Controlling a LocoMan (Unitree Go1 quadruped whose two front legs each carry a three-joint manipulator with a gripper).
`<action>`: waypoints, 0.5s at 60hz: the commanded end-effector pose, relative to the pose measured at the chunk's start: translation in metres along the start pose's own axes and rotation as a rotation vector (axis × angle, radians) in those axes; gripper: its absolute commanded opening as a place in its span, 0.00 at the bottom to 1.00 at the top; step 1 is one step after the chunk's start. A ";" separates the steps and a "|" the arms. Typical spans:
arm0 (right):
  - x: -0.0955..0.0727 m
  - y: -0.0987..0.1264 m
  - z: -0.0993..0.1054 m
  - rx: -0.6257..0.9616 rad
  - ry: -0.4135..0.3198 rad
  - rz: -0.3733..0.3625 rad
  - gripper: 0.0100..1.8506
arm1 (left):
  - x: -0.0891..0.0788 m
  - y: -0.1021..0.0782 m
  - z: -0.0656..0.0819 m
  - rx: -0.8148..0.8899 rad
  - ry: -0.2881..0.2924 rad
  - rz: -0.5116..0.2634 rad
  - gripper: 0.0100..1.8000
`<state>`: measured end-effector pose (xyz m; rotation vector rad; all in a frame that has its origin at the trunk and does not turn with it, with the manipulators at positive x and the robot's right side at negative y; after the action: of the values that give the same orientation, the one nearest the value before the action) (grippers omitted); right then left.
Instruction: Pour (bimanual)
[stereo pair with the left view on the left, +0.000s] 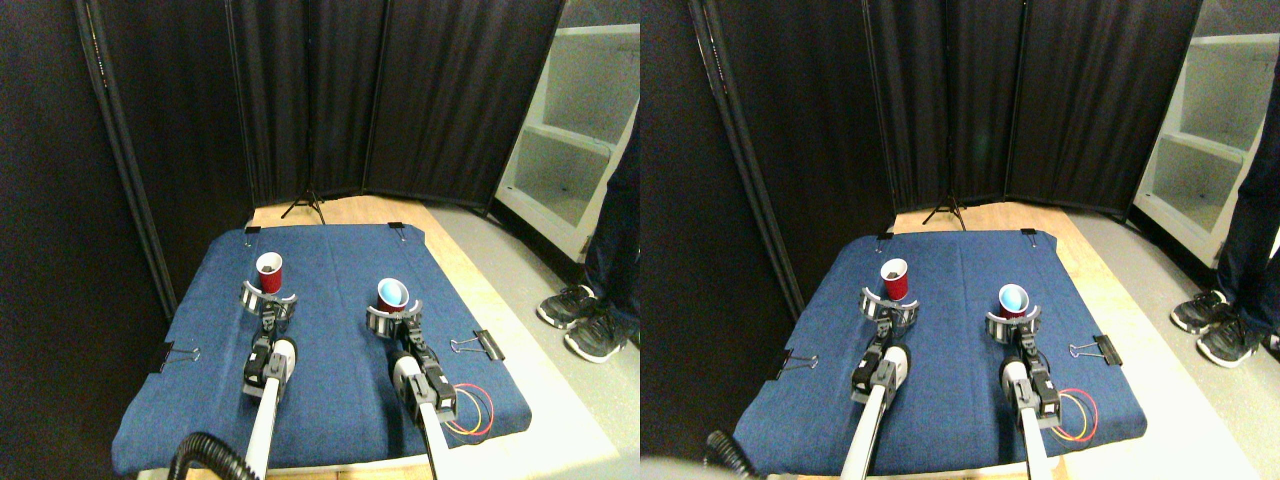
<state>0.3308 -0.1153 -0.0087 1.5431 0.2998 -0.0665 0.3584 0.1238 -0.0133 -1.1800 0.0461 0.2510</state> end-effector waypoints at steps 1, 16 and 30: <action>0.003 0.002 -0.003 0.002 0.000 0.014 0.60 | 0.007 -0.001 0.000 -0.024 -0.021 -0.014 0.64; 0.001 0.002 -0.003 0.006 -0.012 0.015 0.60 | 0.018 0.007 0.002 -0.140 -0.011 -0.003 0.70; -0.004 0.006 -0.006 0.034 -0.010 0.041 0.59 | 0.030 0.007 0.007 -0.186 0.000 0.000 0.70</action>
<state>0.3267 -0.1119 -0.0112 1.5557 0.3047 -0.0902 0.3807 0.1378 -0.0267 -1.3646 0.0521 0.2822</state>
